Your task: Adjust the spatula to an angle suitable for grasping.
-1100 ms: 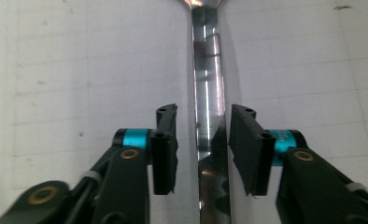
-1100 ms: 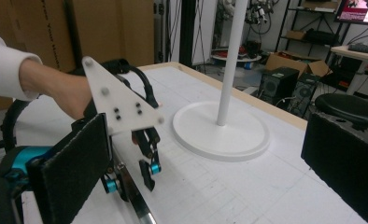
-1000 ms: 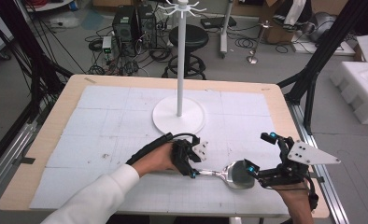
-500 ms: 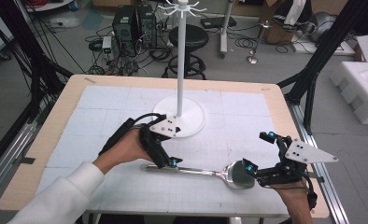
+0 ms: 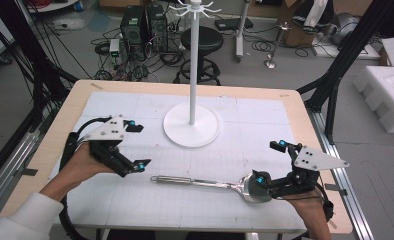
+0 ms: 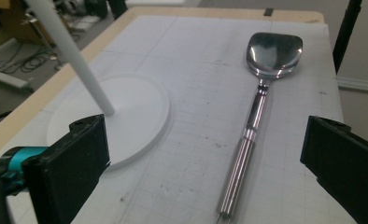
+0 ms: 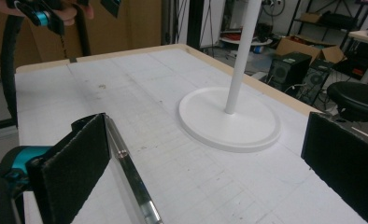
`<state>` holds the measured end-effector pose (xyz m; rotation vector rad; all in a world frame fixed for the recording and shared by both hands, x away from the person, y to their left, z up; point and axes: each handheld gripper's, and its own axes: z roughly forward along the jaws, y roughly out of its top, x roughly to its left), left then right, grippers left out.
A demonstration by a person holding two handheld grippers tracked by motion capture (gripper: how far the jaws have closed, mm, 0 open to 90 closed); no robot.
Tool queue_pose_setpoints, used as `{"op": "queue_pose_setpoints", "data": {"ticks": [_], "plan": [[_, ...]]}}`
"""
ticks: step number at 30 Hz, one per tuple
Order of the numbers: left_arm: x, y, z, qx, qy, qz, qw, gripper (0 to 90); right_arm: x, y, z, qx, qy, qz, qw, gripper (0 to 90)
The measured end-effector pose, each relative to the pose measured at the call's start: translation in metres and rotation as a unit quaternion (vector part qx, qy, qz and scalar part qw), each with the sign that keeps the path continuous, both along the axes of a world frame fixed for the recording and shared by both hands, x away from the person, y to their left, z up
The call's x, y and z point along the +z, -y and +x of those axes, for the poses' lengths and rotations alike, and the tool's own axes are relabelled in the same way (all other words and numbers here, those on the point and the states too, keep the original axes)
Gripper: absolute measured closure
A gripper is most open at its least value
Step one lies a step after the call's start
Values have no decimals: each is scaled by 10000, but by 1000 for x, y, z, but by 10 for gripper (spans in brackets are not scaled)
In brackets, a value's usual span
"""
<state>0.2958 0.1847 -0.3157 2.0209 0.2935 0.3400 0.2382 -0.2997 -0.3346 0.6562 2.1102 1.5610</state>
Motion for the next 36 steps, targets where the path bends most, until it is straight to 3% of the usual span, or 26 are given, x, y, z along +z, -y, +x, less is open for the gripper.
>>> {"op": "queue_pose_setpoints", "data": {"ticks": [6, 9, 18, 22, 27, 32, 36], "plan": [[-12, -36, -13, 328, 69, -441, 9985, 17, -5, -12, 8, 174, -117, -121, 9997, 5], [-18, -48, -16, 448, 77, -555, 9974, 17, -6, -19, 11, 261, -188, -264, 9991, 5], [-33, -70, -20, 672, 154, -708, 9951, 17, -2, -31, 20, 437, -315, -536, 9971, 5], [-43, -79, -23, 775, 198, -902, 9927, 17, -1, -36, 24, 613, -377, -671, 9952, 5], [-54, -86, -26, 818, 142, -1032, 9912, 17, 1, -46, 30, 839, -451, -935, 9911, 5], [-53, -92, -26, 870, 117, -1186, 9891, 17, 2, -58, 36, 1045, -541, -1133, 9866, 5], [-55, -95, -25, 940, 107, -1149, 9889, 17, 2, -67, 39, 1162, -599, -1413, 9813, 5]]}}
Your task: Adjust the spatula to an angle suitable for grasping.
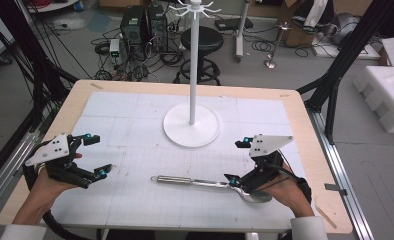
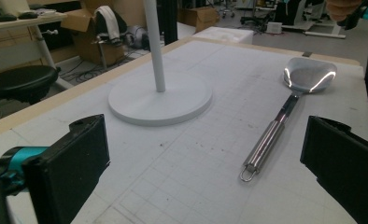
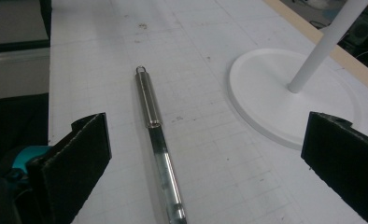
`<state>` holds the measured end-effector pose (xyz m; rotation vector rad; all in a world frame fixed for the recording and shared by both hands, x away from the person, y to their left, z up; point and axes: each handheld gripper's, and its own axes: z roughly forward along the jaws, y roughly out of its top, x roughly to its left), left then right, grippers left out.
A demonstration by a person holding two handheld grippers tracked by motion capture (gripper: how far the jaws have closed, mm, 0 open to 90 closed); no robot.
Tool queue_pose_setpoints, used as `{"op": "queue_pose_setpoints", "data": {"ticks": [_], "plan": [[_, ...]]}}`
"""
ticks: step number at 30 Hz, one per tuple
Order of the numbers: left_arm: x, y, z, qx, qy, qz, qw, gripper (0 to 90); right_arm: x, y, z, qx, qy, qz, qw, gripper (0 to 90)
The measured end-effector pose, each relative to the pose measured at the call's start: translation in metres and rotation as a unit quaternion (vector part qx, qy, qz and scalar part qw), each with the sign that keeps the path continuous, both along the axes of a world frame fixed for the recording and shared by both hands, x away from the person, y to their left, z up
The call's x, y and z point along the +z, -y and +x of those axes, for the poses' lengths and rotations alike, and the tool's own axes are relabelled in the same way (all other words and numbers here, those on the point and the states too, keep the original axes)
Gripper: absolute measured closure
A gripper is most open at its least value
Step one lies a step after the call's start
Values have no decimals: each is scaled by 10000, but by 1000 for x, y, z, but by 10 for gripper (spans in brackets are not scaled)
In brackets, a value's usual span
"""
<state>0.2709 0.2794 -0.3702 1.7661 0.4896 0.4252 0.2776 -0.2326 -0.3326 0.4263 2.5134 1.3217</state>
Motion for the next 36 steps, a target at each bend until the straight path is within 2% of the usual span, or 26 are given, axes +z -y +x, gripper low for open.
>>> {"op": "queue_pose_setpoints", "data": {"ticks": [5, 11, 15, 20, 26, 28, 33, 34, 36], "plan": [[1, -1, -2, -5, 17, -52, 10000, 17, 0, -10, 6, 156, -82, -343, 9993, 5], [1, -3, -2, -46, 2, -88, 10000, 17, -3, -24, 15, 347, -251, -713, 9965, 5], [1, -3, -2, -67, -22, -106, 9999, 17, -7, -32, 19, 548, -356, -982, 9930, 51], [0, -3, -1, -66, -44, -81, 9999, 17, -15, -42, 25, 652, -452, -1272, 9887, 51], [0, -3, -1, -35, -45, -97, 9999, 17, -29, -54, 29, 800, -634, -1695, 9802, 53], [0, -4, -1, -29, -48, -100, 9999, 17, -34, -58, 30, 852, -671, -1904, 9757, 54], [1, -4, -1, -15, -40, -113, 9999, 17, -46, -69, 31, 930, -784, -2208, 9677, 69], [1, -4, -1, -22, -40, -101, 9999, 17, -48, -70, 31, 946, -806, -2249, 9664, 87], [1, -4, -1, -23, -48, -85, 9999, 17, -52, -73, 32, 1026, -900, -2335, 9627, 198]]}}
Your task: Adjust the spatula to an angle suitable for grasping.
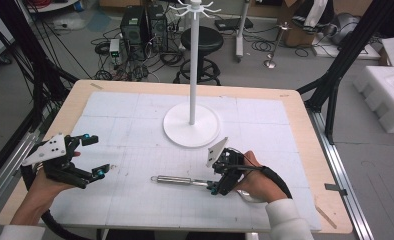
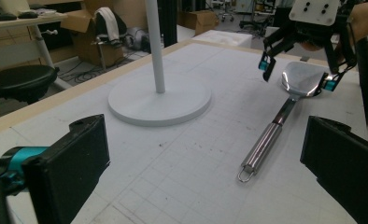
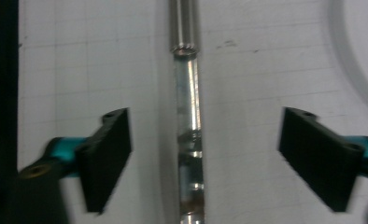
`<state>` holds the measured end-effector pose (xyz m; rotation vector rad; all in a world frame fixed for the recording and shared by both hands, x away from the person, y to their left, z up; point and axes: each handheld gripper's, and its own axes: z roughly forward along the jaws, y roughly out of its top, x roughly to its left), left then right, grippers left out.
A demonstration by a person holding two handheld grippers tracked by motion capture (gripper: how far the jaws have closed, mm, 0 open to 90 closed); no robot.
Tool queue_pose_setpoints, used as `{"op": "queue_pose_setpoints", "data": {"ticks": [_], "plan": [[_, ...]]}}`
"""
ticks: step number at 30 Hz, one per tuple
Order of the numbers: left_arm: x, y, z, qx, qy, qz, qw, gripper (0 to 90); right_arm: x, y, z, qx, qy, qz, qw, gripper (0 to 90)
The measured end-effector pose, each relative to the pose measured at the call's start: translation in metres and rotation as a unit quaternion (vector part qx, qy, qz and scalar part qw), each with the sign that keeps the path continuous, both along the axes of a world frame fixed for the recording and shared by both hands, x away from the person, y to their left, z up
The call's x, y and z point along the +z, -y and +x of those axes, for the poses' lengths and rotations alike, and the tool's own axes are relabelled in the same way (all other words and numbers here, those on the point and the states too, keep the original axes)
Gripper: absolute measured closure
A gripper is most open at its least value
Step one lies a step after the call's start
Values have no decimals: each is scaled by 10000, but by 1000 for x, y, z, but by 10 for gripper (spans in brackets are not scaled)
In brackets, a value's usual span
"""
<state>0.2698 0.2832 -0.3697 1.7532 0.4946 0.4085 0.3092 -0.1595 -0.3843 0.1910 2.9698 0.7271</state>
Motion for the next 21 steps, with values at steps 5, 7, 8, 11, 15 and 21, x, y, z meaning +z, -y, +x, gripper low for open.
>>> {"op": "queue_pose_setpoints", "data": {"ticks": [5, 7, 8, 11, 15, 21], "plan": [[0, 0, 0, 7, 0, -25, 10000, 17, -8, -6, -1, 23, -46, -236, 9997, 189], [0, -1, 0, 28, -4, -38, 10000, 17, -10, -8, -1, 62, -116, -301, 9995, 228], [0, -1, 0, 38, -8, -43, 10000, 17, -11, -8, -1, 44, -129, -331, 9994, 241], [0, -1, 0, 50, -26, -22, 10000, 17, -14, -10, 0, 107, -219, -465, 9986, 301], [-1, -1, 1, 61, -26, -15, 10000, 17, -18, -12, 1, 160, -243, -597, 9978, 397], [0, -1, 1, 62, -20, -9, 10000, 18, -21, -14, 2, 92, -269, -714, 9970, 530]]}}
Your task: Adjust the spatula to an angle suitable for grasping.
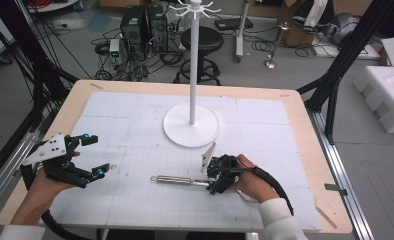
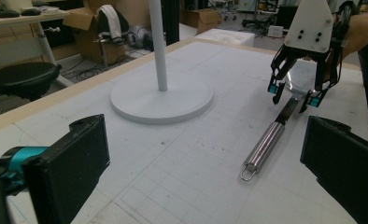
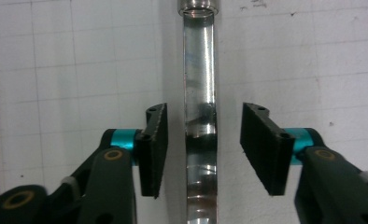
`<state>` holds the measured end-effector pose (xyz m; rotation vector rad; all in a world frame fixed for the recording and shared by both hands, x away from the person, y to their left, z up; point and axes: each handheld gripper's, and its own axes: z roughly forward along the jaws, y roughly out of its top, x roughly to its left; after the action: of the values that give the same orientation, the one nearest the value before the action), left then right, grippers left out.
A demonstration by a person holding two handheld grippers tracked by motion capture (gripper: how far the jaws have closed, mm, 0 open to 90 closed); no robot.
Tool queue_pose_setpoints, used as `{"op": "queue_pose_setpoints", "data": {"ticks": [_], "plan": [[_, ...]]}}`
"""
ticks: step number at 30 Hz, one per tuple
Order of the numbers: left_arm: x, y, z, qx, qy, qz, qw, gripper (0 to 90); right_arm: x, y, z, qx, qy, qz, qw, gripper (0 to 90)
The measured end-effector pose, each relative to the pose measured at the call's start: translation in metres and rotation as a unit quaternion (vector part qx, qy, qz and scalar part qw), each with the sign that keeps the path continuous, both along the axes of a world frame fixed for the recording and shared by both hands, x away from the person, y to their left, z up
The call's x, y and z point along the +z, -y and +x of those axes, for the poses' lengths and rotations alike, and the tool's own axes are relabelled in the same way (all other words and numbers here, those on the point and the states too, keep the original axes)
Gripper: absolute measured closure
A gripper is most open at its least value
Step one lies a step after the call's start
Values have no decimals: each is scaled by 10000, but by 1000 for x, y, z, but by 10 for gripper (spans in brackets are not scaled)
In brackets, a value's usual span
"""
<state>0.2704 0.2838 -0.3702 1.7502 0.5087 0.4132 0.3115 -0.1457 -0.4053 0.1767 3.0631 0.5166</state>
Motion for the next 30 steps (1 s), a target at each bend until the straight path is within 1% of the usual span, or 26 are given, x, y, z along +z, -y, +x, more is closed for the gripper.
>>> {"op": "queue_pose_setpoints", "data": {"ticks": [2, 3, 4, 5, 7, 11, 13, 15, 19, 23, 25, 27, 30], "plan": [[1, 0, 0, -33, 23, -105, 9999, 17, 0, 0, 0, -10, 18, -30, 10000, 555], [1, 0, -1, -17, 52, -109, 9999, 17, 0, -1, 0, -35, -7, -39, 10000, 581], [1, 0, 0, -14, 35, -106, 9999, 17, -1, -1, 0, 1, -36, -22, 10000, 592], [1, -1, 0, -24, 18, -76, 10000, 17, -1, -1, 0, 5, -32, -35, 10000, 601], [0, 0, 0, -25, -26, -57, 10000, 17, -1, -3, 0, -11, -98, -83, 9999, 615], [0, 1, 0, -38, -8, -42, 10000, 17, -3, -5, 1, 20, -113, -100, 9999, 644], [0, 0, 0, -23, -15, -37, 10000, 17, -3, -6, 1, 9, -160, -162, 9997, 662], [0, 0, 0, -20, -10, -47, 10000, 17, -3, -8, 1, -4, -136, -192, 9997, 667], [1, 0, 0, -13, -12, -48, 10000, 17, -4, -10, 2, 28, -178, -207, 9996, 689], [1, 0, 0, -16, -10, -62, 10000, 17, -5, -13, 2, 44, -167, -254, 9995, 730], [1, 0, 0, -14, -8, -71, 10000, 17, -5, -13, 3, 43, -202, -277, 9994, 733], [0, 0, 0, -17, -13, -49, 10000, 17, -5, -14, 3, 54, -170, -287, 9994, 737], [0, 1, 0, -15, -15, -49, 10000, 17, -4, -14, 3, 57, -185, -297, 9994, 747]]}}
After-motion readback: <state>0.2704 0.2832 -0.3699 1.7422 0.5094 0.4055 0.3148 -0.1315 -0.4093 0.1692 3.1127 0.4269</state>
